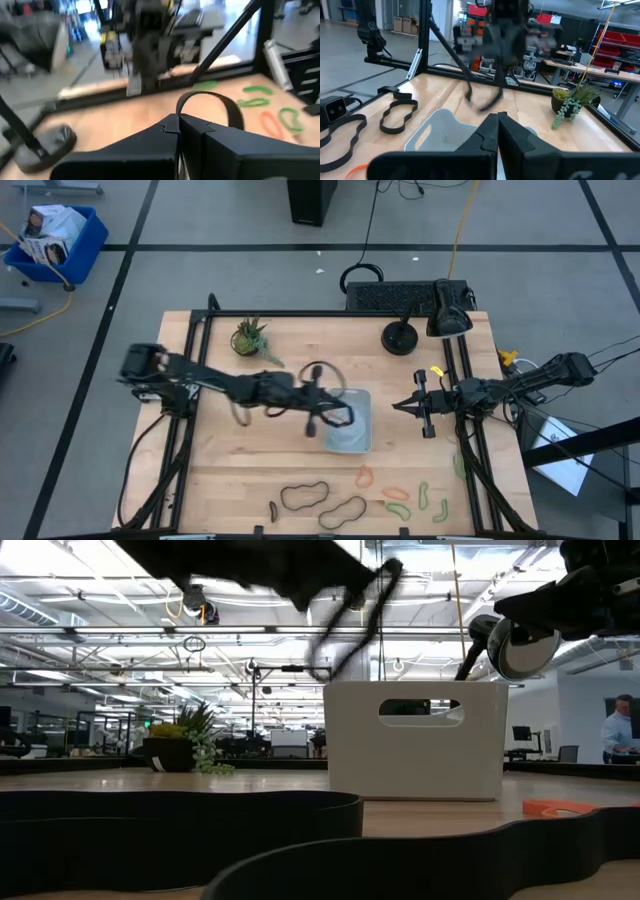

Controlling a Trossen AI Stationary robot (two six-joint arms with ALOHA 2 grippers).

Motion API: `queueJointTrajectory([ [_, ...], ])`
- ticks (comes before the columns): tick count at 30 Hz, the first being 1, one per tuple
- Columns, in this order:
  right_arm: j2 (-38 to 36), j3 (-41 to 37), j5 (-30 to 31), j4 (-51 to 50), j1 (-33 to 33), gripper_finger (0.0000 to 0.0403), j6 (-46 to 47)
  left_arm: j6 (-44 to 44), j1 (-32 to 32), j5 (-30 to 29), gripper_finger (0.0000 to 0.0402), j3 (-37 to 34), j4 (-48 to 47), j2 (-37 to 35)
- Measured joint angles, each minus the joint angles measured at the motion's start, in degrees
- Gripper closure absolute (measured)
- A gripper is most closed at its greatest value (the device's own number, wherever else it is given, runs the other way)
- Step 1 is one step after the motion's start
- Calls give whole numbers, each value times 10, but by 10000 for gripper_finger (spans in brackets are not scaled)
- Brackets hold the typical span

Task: Pick and place rubber bands into bin
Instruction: Put the black rubber band into the white bin, then put the orange rubber band into the white bin

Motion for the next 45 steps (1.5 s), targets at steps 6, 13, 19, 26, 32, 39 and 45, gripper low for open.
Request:
queueJointTrajectory([
  [6, 0, 0, 0, -3, 0, 403, 0, -33, 19, 58, 400, 81, -12, 115],
  [13, 0, 0, 0, -3, 0, 403, 0, -16, 17, 70, 400, 140, -84, 160],
  [19, 0, 0, -2, -3, 0, 403, 0, -24, 19, 70, 371, 141, -125, 157],
  [26, 0, 0, -2, -3, 0, 403, 0, -22, 12, 66, 267, 141, -144, 153],
  [32, 0, 0, -3, -3, 0, 403, 0, -2, 8, 38, 190, 141, -194, 104],
  [39, 4, 0, -4, -9, 0, 403, 1, 100, -49, -26, 204, 113, -295, -37],
  [45, 4, 0, -4, -8, 0, 403, 14, 116, -88, -132, 339, -4, -306, -203],
])
